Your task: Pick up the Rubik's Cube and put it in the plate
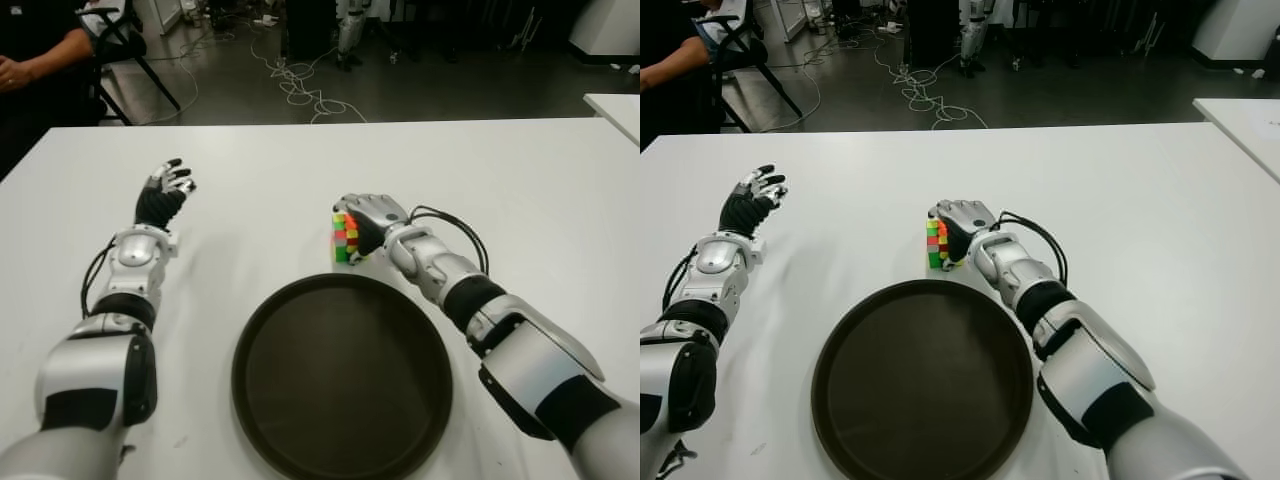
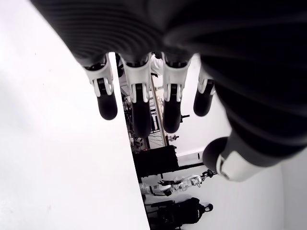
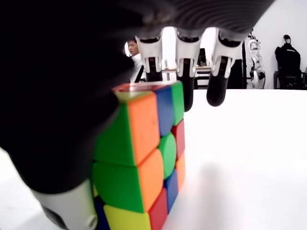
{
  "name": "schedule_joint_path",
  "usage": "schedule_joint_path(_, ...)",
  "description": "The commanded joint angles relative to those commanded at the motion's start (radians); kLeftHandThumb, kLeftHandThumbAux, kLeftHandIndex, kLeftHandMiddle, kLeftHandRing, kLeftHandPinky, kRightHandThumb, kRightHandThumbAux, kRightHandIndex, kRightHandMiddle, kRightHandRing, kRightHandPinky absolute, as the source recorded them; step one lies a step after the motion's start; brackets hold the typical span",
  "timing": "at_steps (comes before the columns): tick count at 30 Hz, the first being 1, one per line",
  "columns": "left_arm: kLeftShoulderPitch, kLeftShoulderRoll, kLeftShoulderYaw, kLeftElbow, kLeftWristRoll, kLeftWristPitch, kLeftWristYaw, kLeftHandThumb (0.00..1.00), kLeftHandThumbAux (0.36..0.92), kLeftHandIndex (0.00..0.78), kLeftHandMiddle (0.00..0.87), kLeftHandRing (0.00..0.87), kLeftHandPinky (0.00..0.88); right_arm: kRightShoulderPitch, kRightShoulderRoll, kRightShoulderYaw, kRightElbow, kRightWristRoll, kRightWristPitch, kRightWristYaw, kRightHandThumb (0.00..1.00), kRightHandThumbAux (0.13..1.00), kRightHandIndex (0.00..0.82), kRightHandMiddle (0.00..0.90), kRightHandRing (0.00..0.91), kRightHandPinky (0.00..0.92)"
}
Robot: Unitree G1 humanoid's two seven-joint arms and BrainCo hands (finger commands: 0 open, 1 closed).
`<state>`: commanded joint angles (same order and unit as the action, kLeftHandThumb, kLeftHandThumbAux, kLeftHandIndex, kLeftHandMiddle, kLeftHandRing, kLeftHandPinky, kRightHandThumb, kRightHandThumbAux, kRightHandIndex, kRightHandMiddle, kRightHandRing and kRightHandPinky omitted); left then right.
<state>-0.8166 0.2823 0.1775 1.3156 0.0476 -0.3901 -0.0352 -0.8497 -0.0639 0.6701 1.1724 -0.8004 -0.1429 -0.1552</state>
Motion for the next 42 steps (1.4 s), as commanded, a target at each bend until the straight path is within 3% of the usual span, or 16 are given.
schedule_joint_path(26, -0.002, -0.002, 0.008, -0.001, -0.010, 0.004, -0.014, 0.183, 0.601, 0.120, 0.182, 0.167, 0.142, -0.001, 0.008, 0.016, 0.004, -0.010, 0.005, -0.005, 0.000, 0.840, 0.179, 0.149, 0.171, 0.222)
schedule_joint_path(33, -0.001, 0.000, -0.001, -0.001, 0.001, -0.003, -0.008, 0.169, 0.588, 0.136, 0.192, 0.175, 0.152, 0.002, 0.006, 0.017, 0.001, -0.011, -0.007, -0.014, 0.000, 0.858, 0.199, 0.184, 0.204, 0.247)
schedule_joint_path(42, -0.001, -0.005, 0.008, -0.001, -0.011, -0.003, -0.013, 0.170, 0.614, 0.131, 0.190, 0.170, 0.148, 0.004, 0.006, 0.021, -0.002, -0.013, -0.007, -0.027, 0.000, 0.859, 0.201, 0.206, 0.236, 0.276)
